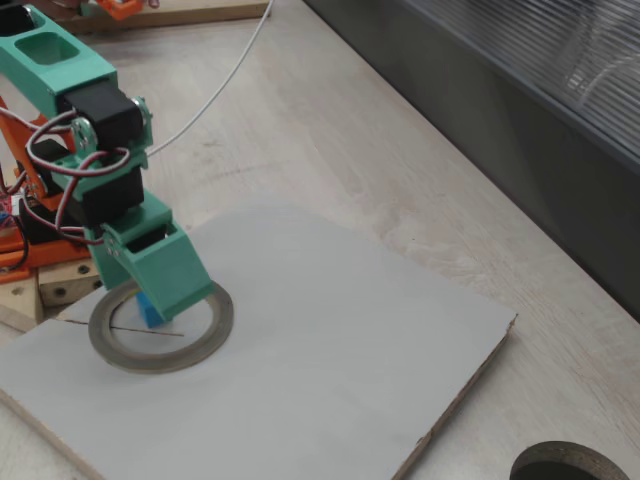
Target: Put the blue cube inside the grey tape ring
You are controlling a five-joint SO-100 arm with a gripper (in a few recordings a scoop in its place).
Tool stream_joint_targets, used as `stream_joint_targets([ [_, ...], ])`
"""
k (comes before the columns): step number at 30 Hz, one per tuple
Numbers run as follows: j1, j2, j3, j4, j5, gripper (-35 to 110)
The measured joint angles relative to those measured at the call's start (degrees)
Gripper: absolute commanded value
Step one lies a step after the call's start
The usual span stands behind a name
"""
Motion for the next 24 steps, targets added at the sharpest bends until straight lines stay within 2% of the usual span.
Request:
stream_joint_targets([
  [10,0.18,-6.77,-26.63,27.77,0.00,91],
  [24,0.18,-11.60,-31.99,29.27,0.00,91],
])
